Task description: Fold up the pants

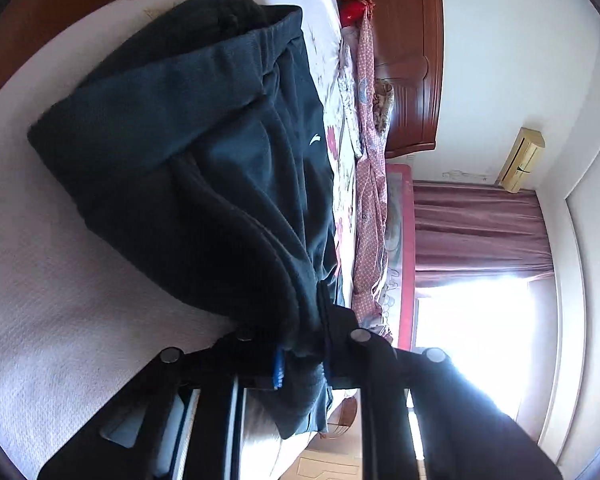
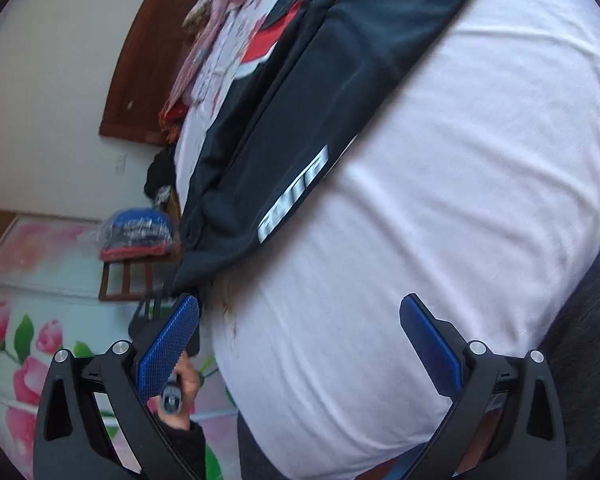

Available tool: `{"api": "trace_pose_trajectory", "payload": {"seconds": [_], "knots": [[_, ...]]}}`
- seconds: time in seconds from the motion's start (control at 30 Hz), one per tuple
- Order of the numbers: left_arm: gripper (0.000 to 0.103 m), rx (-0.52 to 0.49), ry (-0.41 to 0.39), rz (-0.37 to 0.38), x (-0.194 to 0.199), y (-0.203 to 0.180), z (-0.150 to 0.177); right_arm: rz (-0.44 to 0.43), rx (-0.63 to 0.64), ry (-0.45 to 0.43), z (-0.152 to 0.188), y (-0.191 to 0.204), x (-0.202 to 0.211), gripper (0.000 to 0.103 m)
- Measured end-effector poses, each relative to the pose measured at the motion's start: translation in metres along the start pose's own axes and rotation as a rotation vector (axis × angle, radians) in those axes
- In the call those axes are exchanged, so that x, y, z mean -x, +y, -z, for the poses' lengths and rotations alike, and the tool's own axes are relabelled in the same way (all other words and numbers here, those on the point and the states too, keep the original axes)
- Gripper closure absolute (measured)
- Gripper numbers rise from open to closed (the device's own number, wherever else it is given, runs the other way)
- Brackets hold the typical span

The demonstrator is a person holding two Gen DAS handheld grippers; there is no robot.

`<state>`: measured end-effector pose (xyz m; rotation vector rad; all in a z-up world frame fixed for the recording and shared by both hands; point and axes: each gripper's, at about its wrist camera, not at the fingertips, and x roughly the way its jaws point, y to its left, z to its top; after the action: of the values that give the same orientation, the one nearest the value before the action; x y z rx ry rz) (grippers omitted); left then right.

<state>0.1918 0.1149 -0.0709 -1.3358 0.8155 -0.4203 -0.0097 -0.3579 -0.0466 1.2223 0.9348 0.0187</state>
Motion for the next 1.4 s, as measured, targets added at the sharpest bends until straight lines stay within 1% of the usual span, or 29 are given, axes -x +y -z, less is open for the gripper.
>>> {"api": "trace_pose_trajectory", "payload": {"seconds": [0.07,0.13,0.17,0.2,0.27,0.33,0.43,0.47,0.53,0.63,0.67,0.8,0.9,0.93,0.97,1.03,1.13,1.2,1.27,1.33,1.37,1.4], "knots": [[0.093,-0.006,-0.004,0.006,0.006,-0.005,0.0,0.008,-0.094,-0.069,-0.034,-0.019,0.011,0.003],[0.093,-0.021,-0.008,0.014,0.013,-0.012,0.001,0.029,-0.157,-0.1,-0.063,-0.031,0.013,0.003],[0.093,-0.025,-0.008,0.024,0.017,-0.015,0.002,0.023,-0.181,-0.118,-0.074,-0.035,0.014,0.003],[0.094,-0.025,-0.008,0.035,0.02,-0.017,0.002,-0.009,-0.194,-0.125,-0.082,-0.038,0.012,0.003],[0.094,-0.041,-0.013,0.039,0.027,-0.021,0.002,-0.004,-0.21,-0.139,-0.097,-0.041,0.008,0.003],[0.094,-0.021,-0.016,0.055,0.032,-0.019,0.003,-0.055,-0.217,-0.137,-0.106,-0.044,0.004,0.005],[0.094,-0.036,-0.019,0.058,0.035,-0.019,0.003,-0.107,-0.215,-0.143,-0.114,-0.042,-0.001,0.006],[0.094,-0.036,-0.017,0.056,0.035,-0.018,0.003,-0.105,-0.216,-0.145,-0.114,-0.04,-0.005,0.007],[0.094,-0.027,-0.018,0.051,0.037,-0.018,0.002,-0.137,-0.223,-0.157,-0.118,-0.04,-0.01,0.007],[0.094,-0.027,-0.02,0.044,0.038,-0.011,0.005,-0.154,-0.231,-0.192,-0.124,-0.046,-0.007,0.007],[0.094,-0.027,-0.021,0.045,0.032,-0.011,0.004,-0.154,-0.222,-0.205,-0.125,-0.044,-0.007,0.009],[0.093,-0.027,-0.024,0.046,0.028,-0.008,0.003,-0.092,-0.211,-0.226,-0.129,-0.037,-0.011,0.01],[0.093,-0.018,-0.029,0.049,0.027,-0.006,0.004,-0.024,-0.181,-0.237,-0.128,-0.031,-0.013,0.017],[0.093,-0.019,-0.032,0.046,0.027,-0.007,0.005,-0.026,-0.153,-0.226,-0.13,-0.028,-0.017,0.044],[0.093,-0.019,-0.032,0.046,0.026,-0.006,0.005,-0.051,-0.139,-0.199,-0.132,-0.03,-0.021,0.082],[0.093,-0.019,-0.033,0.042,0.025,-0.005,0.005,-0.02,-0.144,-0.171,-0.134,-0.037,-0.028,0.093],[0.093,-0.021,-0.041,0.036,0.029,-0.005,0.005,-0.049,-0.158,-0.182,-0.131,-0.047,-0.026,0.097],[0.093,-0.045,-0.062,0.036,0.035,-0.008,0.007,-0.047,-0.108,-0.187,-0.131,-0.042,-0.018,0.097],[0.094,-0.058,-0.08,0.047,0.042,-0.012,0.01,-0.066,-0.067,-0.185,-0.128,-0.036,-0.006,0.098],[0.094,-0.092,-0.101,0.056,0.051,-0.022,0.014,-0.087,-0.03,-0.181,-0.129,-0.03,0.009,0.098],[0.094,-0.111,-0.106,0.059,0.056,-0.028,0.017,-0.093,-0.008,-0.179,-0.13,-0.027,0.016,0.101],[0.094,-0.122,-0.112,0.068,0.062,-0.033,0.021,-0.095,0.016,-0.173,-0.13,-0.024,0.024,0.101]]}}
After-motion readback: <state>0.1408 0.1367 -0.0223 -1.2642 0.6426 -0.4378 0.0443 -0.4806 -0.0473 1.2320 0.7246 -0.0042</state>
